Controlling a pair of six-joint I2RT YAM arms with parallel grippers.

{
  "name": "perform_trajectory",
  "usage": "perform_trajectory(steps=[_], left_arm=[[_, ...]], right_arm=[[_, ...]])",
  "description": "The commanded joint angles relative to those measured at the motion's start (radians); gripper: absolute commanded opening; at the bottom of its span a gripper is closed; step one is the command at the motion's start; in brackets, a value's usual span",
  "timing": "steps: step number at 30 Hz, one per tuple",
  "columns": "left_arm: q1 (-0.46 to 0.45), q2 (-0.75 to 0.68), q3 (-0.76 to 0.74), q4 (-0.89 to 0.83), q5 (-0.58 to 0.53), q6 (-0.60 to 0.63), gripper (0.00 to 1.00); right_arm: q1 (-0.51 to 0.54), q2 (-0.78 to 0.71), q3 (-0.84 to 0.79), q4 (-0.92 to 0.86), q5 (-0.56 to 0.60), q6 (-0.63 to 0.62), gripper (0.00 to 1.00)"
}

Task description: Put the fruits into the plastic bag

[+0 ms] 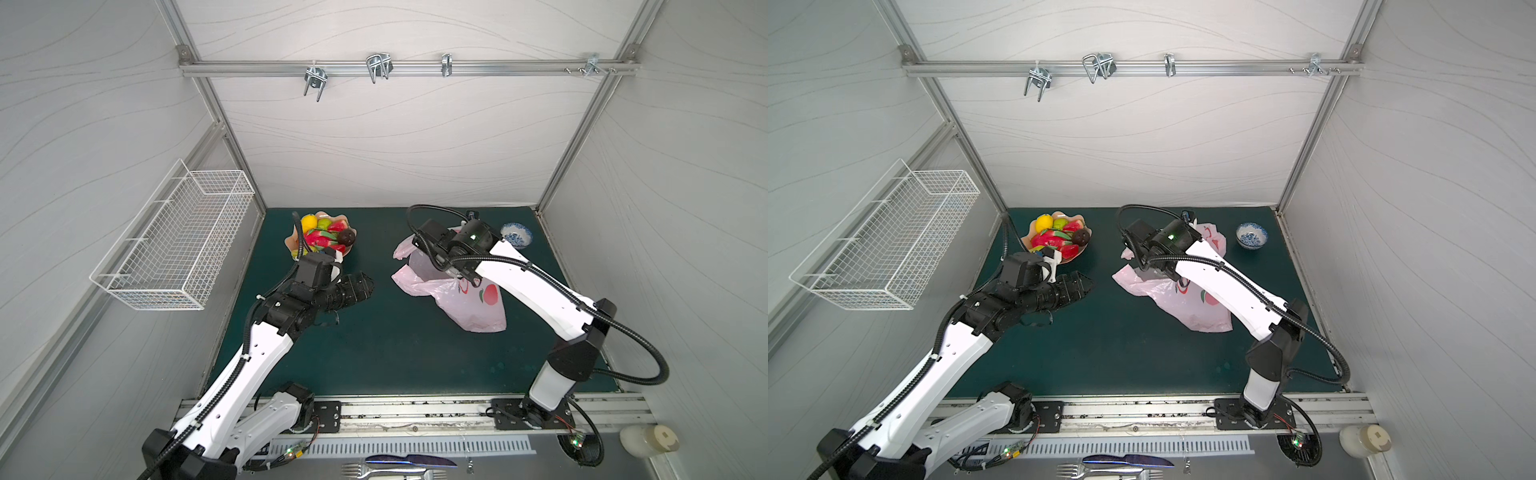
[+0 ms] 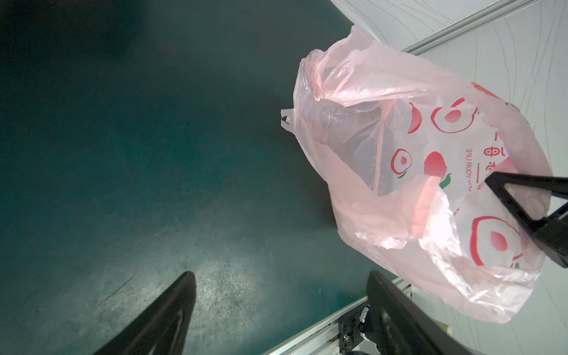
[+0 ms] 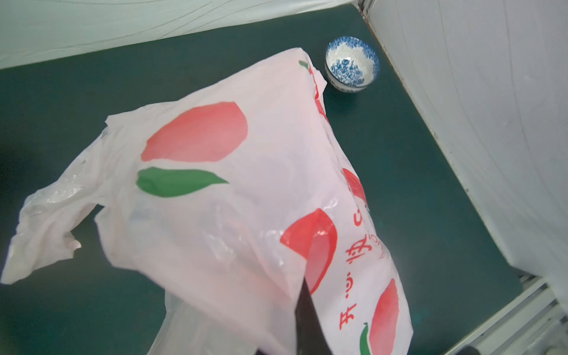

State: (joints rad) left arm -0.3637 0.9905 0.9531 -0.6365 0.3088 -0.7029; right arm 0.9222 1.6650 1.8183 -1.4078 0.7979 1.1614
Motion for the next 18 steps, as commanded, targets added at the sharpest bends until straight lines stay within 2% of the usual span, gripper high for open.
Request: perform_trajectory(steps=[1,4,10,18], left_arm=[[0.06,0.058,0.075,0.052,0.099,-0.042,0.88],[0.094,0.092,0.108,0.053,0.11,-0.041,0.88],[0.12,0.181,0.14,0.026,0.027,-0.025,0.88],[0.143,0.28,0.251,-0.102,-0.147,0.072,0.9]], right_arm=[[-0.009,-0.075,-0.091,0.14,-0.022,0.103,0.0],[-0.032,-0.115,-0.158,0.225,-0.065,0.083,0.0],[-0.087,-0.151,-0.251,0.388,-0.207,-0.009,0.0],[-0.178,-0.227,-0.377,0.531,-0.369,-0.064,0.0]])
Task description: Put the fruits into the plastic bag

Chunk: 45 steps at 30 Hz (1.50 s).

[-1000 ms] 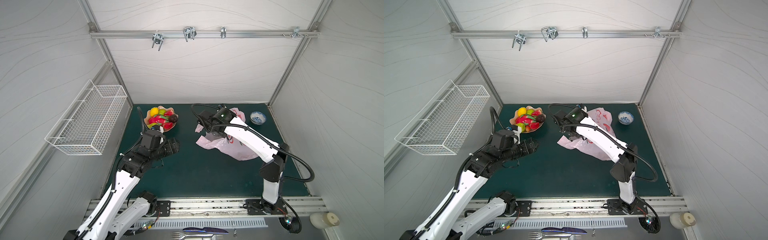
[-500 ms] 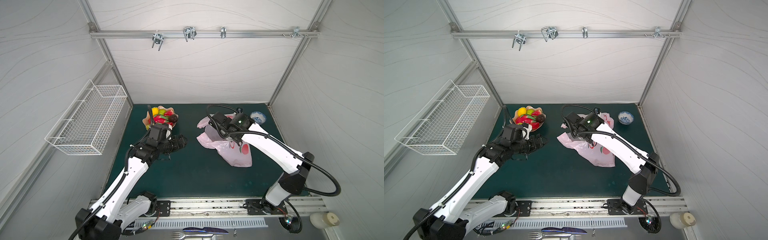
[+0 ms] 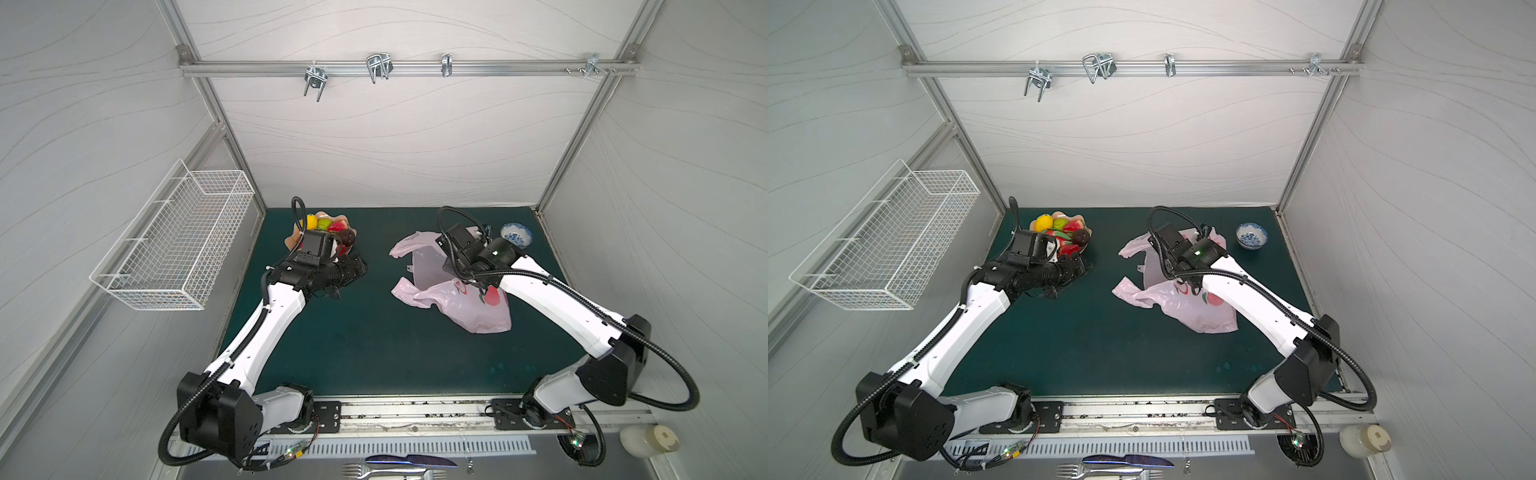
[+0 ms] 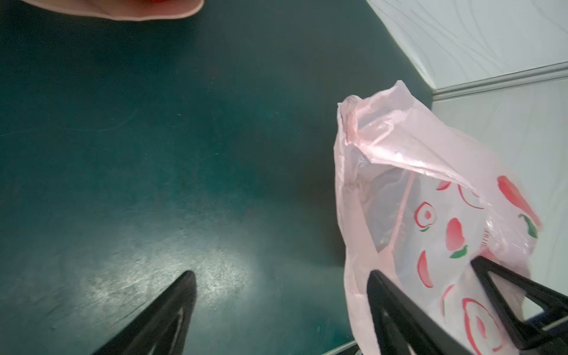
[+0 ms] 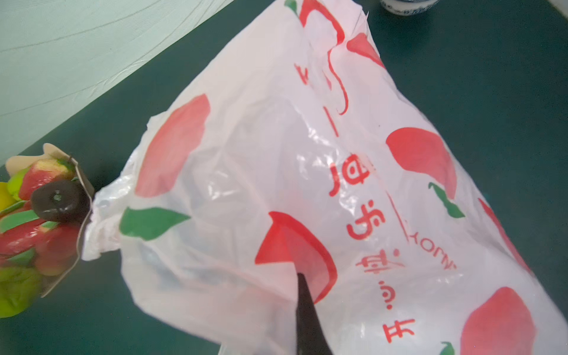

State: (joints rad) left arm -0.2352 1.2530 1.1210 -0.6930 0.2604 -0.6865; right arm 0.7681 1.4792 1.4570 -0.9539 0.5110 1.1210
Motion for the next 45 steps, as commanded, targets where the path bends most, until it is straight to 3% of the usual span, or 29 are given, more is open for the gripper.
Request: perform_trajectory(steps=[1,6,10,13,24,35,45], left_arm=[[0.016,0.031,0.103,-0.063,-0.124,0.071,0.9],[0.043,0.147,0.242,-0.181,-0.253,0.201,0.9],[0.108,0.261,0.367,-0.293,-0.284,0.241,0.89],[0.149,0.304,0.392,-0.285,-0.306,0.258,0.89],[0.295,0.426,0.391,-0.201,-0.189,0.087,0.89],[0.414,0.479,0.246,0.099,-0.016,-0.135,0.9],[0.441,0.544,0.241,0.247,-0.019,-0.228,0.92]], right_arm=[[-0.029,-0.046,-0.023,0.085,-0.095,-0.029,0.0],[-0.088,-0.071,-0.048,0.136,-0.19,-0.073,0.0],[-0.103,-0.073,-0.039,0.135,-0.231,-0.103,0.0],[-0.103,-0.061,-0.042,0.154,-0.254,-0.116,0.0],[-0.114,0.0,-0.007,0.149,-0.316,-0.143,0.0],[-0.116,0.015,0.008,0.163,-0.342,-0.177,0.0],[-0.116,0.013,0.008,0.168,-0.348,-0.19,0.0]])
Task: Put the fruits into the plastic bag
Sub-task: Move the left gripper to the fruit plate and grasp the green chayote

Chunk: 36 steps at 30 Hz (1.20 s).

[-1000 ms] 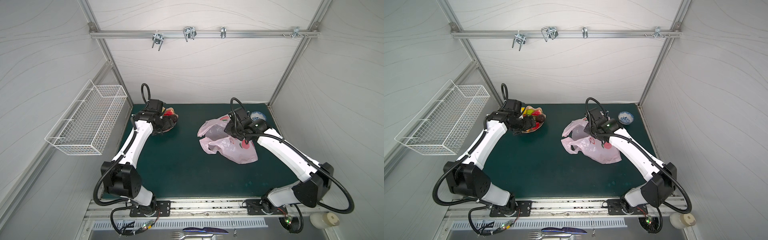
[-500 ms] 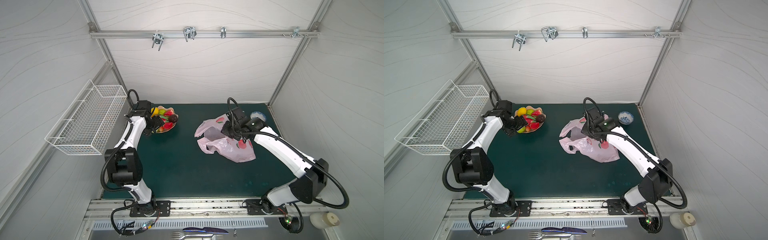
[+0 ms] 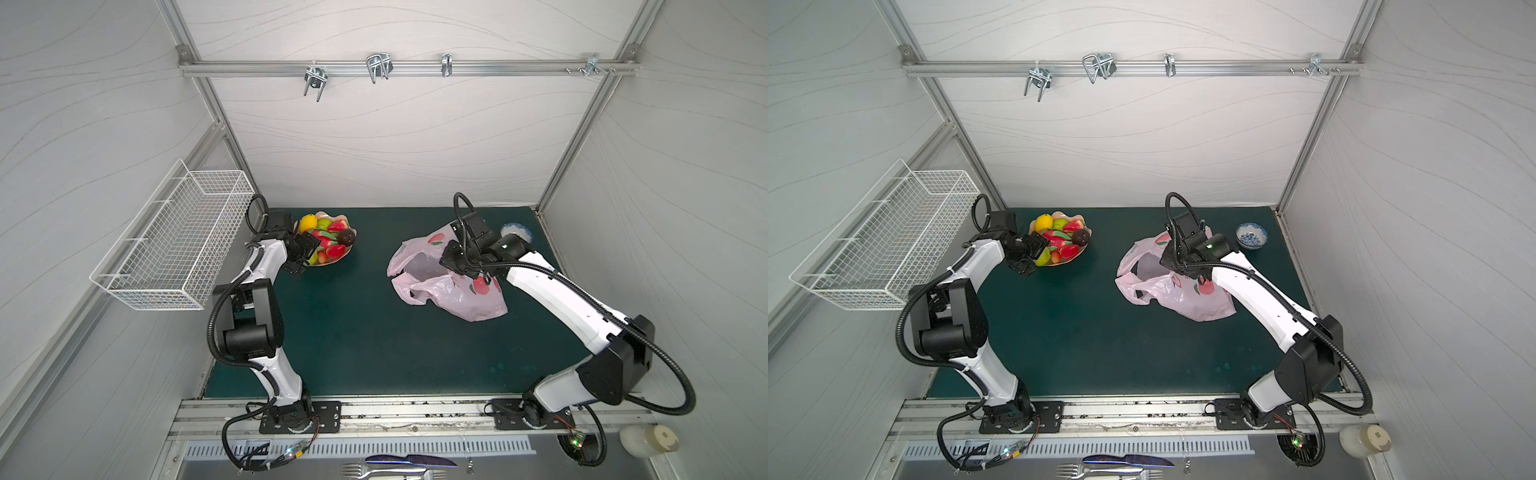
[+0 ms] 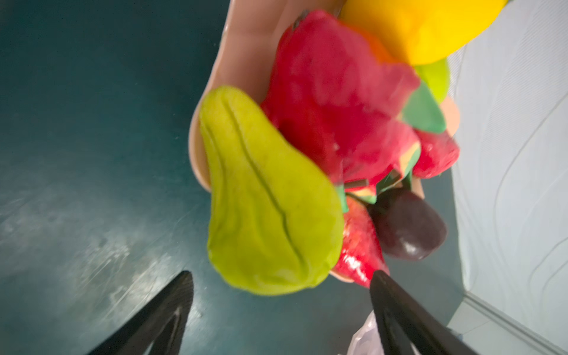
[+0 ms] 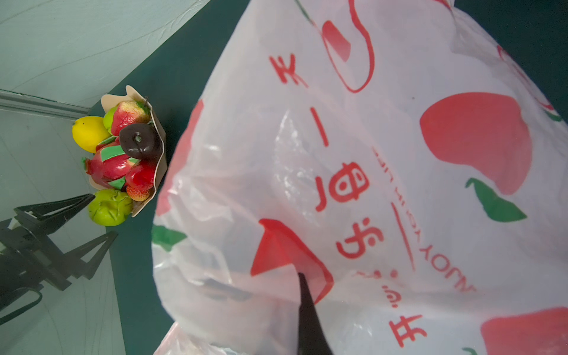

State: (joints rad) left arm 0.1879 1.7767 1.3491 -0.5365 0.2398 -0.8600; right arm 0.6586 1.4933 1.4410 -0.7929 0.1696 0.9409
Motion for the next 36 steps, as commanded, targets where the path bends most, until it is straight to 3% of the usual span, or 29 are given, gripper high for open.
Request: perform_trajectory(steps=[1,20,36], left_arm=[[0.02,0.023,0.01,0.108,0.001,-0.062,0.92],[0.027,0.093,0.056,0.045,-0.048,-0.094,0.88],[0.028,0.047,0.038,0.05,-0.009,-0.079,0.65]], right_arm=[[-0.006,0.0,0.024,0.007,-0.005,-0.01,0.0],[-0.014,0.001,0.009,0.021,-0.019,0.0,0.0],[-0.014,-0.007,0.008,0.024,-0.018,0.004,0.0]])
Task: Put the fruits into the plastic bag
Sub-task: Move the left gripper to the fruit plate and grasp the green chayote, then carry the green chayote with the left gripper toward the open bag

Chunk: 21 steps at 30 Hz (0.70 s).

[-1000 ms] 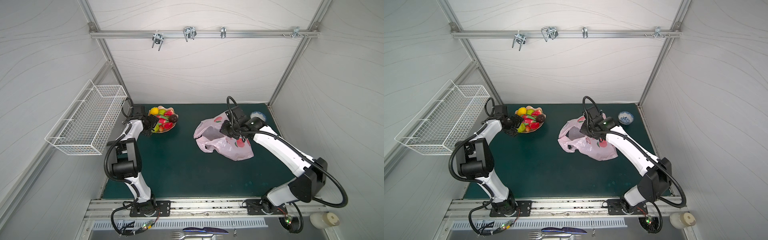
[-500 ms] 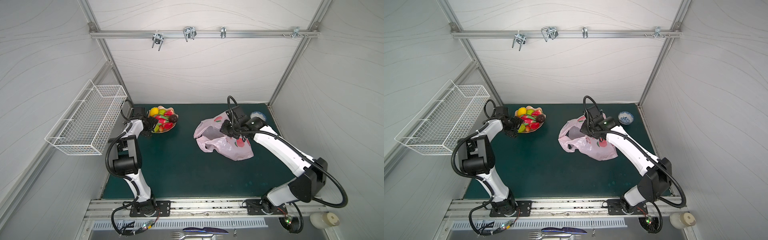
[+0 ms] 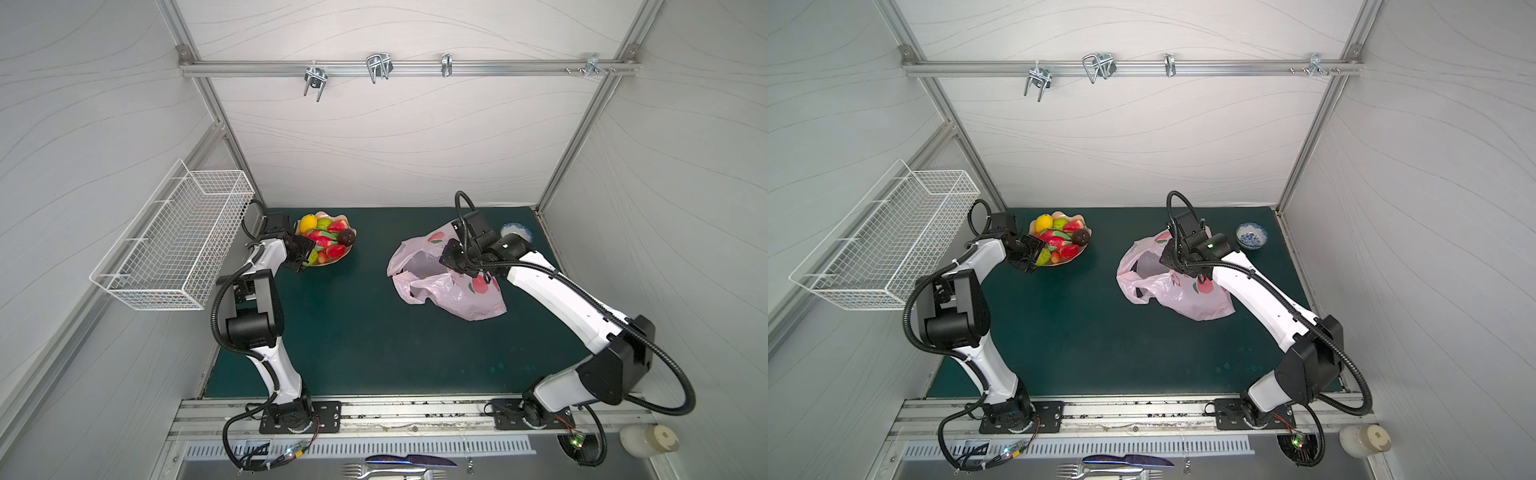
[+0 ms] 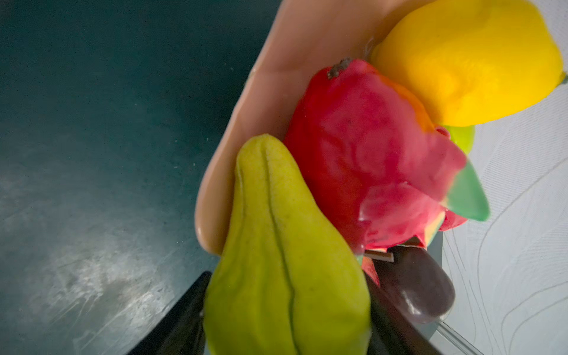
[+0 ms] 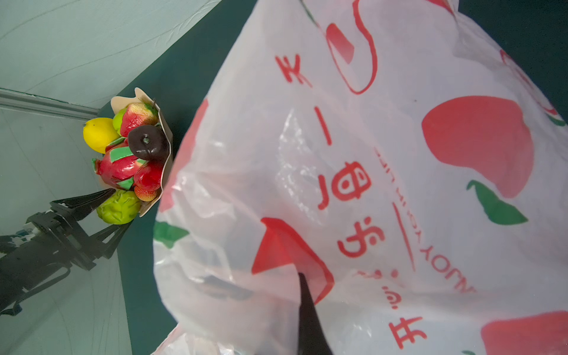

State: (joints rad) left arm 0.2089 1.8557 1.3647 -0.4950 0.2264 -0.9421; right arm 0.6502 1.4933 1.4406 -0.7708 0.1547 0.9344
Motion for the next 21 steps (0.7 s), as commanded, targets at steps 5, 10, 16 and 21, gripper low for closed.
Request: perform_trajectory(steps=[5,10,16,21], left_arm=[[0.007,-0.074,0.02,0.004,0.026,0.014,0.62],[0.007,-0.11,0.019,0.003,0.052,0.018,0.59],[-0.006,-0.132,0.007,0.042,0.114,0.011,0.57],[-0.055,-0.129,0.005,0.076,0.173,0.014,0.54]], right_arm=[[-0.006,-0.008,0.008,0.004,-0.004,0.01,0.0],[-0.006,-0.007,0.008,0.005,-0.006,0.012,0.0],[-0.005,-0.005,0.008,0.012,-0.011,0.012,0.0],[-0.006,-0.005,0.005,0.009,-0.013,0.011,0.0]])
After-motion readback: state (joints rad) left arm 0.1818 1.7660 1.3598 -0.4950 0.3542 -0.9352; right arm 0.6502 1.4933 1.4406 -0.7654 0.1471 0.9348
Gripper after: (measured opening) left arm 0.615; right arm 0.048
